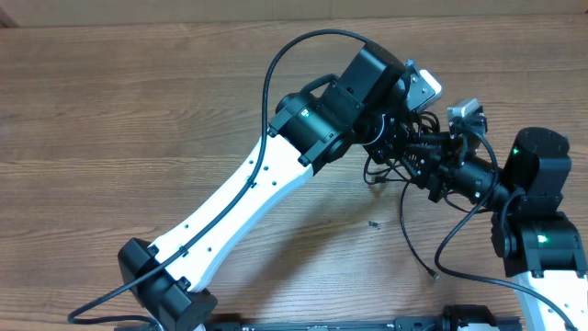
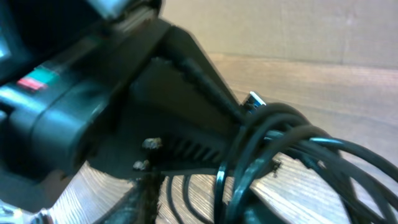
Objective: Untangle cables
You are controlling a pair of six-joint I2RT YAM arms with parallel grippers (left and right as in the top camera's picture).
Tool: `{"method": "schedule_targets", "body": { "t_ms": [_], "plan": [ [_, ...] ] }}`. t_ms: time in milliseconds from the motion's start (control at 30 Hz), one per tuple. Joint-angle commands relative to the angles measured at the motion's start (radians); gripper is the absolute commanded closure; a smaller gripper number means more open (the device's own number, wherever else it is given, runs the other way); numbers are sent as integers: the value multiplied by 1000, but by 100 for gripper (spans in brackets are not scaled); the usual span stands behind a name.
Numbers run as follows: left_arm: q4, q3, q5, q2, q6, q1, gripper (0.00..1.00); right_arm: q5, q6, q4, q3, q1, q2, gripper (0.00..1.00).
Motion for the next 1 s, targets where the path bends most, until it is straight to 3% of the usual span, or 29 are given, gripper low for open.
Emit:
{"method": "schedule_targets", "body": {
  "t_ms": [0, 133, 300, 533, 633, 800, 967],
  "plan": [
    [9, 10, 12, 8, -28, -7, 96, -28, 3, 7, 14, 3, -16, 37],
    [-8, 10, 10, 8, -24, -6, 96, -28, 3, 24, 14, 3, -17, 25],
    [-36, 10, 5, 8, 16, 0, 96, 0, 3, 29, 14, 3, -29, 23],
    [-101, 10, 25, 7, 47, 61, 96, 27, 3, 29, 14, -69, -82, 10],
    [-144, 10, 213, 6, 132, 119, 96, 108, 3, 28, 14, -163, -113, 7],
    [-150, 10, 337, 5, 153, 156, 96, 199, -15, 9, 13, -241, -108, 8],
    [-117, 11, 462, 3, 152, 161, 96, 208, -176, -50, 13, -260, -80, 11]
  ]
}}
